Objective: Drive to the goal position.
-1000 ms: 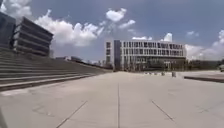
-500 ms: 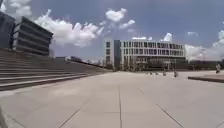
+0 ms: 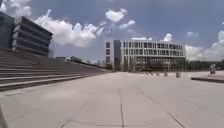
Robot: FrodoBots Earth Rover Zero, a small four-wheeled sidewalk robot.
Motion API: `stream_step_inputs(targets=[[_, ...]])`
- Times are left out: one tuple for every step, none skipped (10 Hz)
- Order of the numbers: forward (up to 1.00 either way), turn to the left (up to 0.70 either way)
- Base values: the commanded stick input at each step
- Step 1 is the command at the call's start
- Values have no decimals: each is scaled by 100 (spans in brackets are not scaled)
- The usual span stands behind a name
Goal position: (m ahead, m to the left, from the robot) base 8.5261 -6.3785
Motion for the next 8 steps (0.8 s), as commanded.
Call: stream_step_inputs(targets=[[70, 0], [70, 0], [70, 0], [70, 0], [70, 0], [70, 0], [70, 0], [70, 0]])
